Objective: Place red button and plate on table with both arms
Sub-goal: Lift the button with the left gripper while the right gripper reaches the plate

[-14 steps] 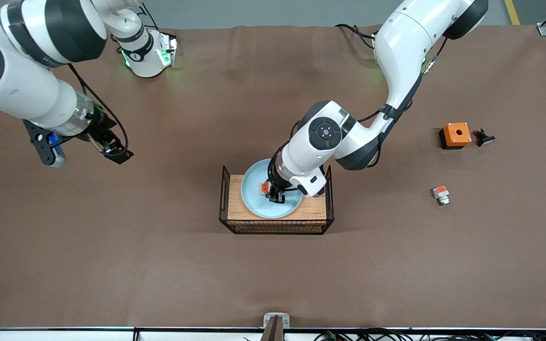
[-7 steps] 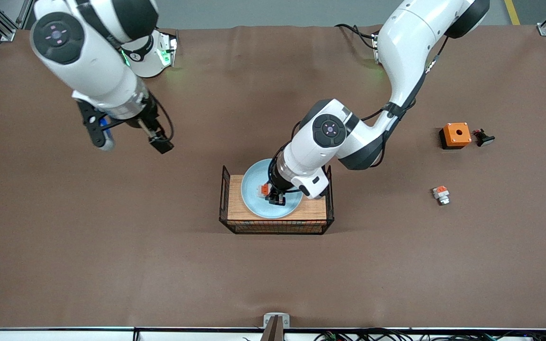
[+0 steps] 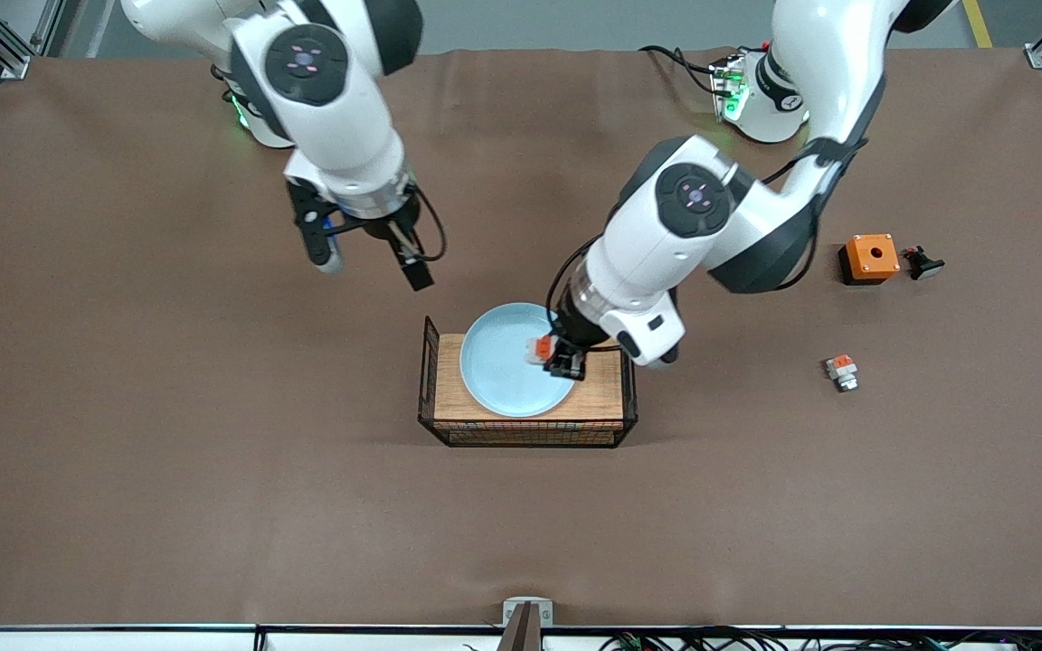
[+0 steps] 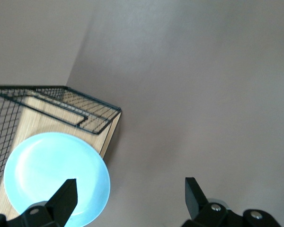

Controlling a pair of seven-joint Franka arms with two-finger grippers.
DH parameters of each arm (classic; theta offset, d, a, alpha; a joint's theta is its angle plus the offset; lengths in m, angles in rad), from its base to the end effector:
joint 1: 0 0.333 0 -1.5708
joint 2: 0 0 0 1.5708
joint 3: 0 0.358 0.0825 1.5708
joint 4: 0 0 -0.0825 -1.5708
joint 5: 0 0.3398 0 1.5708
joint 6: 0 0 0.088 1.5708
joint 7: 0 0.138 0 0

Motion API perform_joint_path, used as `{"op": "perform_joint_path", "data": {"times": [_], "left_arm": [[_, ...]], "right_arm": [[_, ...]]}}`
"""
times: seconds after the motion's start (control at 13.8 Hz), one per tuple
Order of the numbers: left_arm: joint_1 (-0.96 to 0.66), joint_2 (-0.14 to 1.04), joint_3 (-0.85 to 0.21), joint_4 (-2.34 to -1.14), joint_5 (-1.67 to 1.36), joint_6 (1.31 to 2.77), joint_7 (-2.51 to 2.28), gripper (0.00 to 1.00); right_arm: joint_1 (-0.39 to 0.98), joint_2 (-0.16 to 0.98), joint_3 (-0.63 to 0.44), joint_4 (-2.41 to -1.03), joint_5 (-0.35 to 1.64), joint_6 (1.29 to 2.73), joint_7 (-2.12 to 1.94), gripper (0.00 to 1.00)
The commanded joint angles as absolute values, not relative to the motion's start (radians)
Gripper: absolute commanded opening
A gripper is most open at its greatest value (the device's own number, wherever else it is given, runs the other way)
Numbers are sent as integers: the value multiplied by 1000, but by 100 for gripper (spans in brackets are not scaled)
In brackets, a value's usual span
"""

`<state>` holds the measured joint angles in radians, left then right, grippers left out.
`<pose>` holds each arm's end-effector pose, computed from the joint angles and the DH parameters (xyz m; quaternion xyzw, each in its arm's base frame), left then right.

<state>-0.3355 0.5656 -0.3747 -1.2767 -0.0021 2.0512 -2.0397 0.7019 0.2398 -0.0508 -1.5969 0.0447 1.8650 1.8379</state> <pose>0.5896 -0.4163 0.4829 0.7529 0.6396 -0.0699 0.1384 0.4777 0.3738 0.5162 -0.8258 0.5635 0.0101 0.0185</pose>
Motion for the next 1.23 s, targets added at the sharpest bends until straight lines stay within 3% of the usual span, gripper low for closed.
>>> {"op": "perform_joint_path", "data": {"times": [0.0, 0.22, 0.58, 1.16], "left_arm": [[-301, 486, -380, -1298, -43, 1909, -1869, 22], [-232, 424, -380, -1312, -101, 1725, -1631, 22], [-112, 364, -380, -1366, -107, 1536, -1165, 24], [52, 301, -377, -1578, -5, 1586, -643, 25]], "right_arm": [[773, 302, -63, -1589, -21, 1946, 1969, 100], [807, 366, -63, -1583, -55, 2015, 2048, 100], [845, 465, -63, -1554, -98, 2092, 2143, 100], [844, 610, -69, -1404, -100, 2094, 2180, 99]]}}
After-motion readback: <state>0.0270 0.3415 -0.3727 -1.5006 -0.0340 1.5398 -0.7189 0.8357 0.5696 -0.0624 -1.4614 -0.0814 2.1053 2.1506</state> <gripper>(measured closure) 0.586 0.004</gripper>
